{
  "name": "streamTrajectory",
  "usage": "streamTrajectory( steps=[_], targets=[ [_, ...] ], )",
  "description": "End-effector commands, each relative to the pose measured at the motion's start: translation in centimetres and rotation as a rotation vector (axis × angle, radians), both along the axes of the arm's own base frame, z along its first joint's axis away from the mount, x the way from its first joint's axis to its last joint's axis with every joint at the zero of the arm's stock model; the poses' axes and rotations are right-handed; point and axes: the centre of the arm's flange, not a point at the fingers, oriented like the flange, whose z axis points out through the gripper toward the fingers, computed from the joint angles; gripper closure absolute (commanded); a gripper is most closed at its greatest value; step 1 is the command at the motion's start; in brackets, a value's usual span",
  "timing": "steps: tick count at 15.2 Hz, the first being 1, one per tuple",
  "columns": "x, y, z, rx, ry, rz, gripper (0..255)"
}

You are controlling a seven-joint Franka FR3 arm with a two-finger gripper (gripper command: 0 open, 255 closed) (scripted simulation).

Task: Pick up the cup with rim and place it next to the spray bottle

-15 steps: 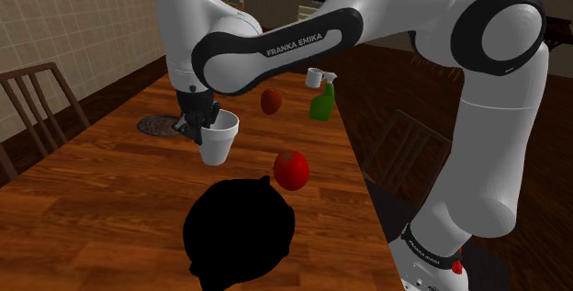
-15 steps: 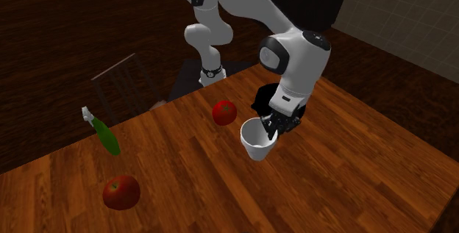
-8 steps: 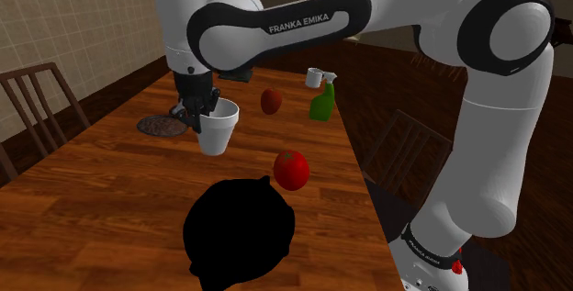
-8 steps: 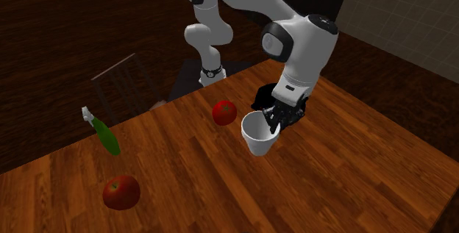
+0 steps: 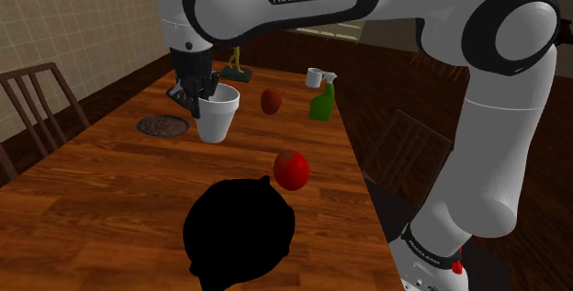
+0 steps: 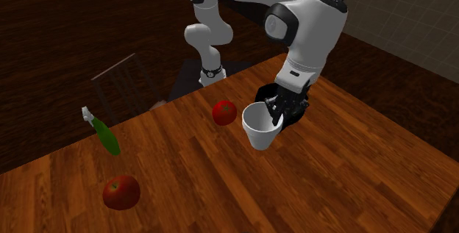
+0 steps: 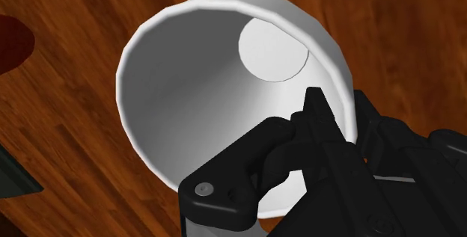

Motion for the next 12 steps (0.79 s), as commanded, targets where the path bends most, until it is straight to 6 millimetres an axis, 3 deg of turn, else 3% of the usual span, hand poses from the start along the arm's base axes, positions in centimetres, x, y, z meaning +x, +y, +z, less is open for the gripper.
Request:
streamTrajectory(
  steps=[1,12],
  targets=[
    [0.0,-0.1,1.0,0.000,0.000,0.000,255],
    [0.0,-0.1,6.8,0.000,0.000,0.000,255]
  ],
)
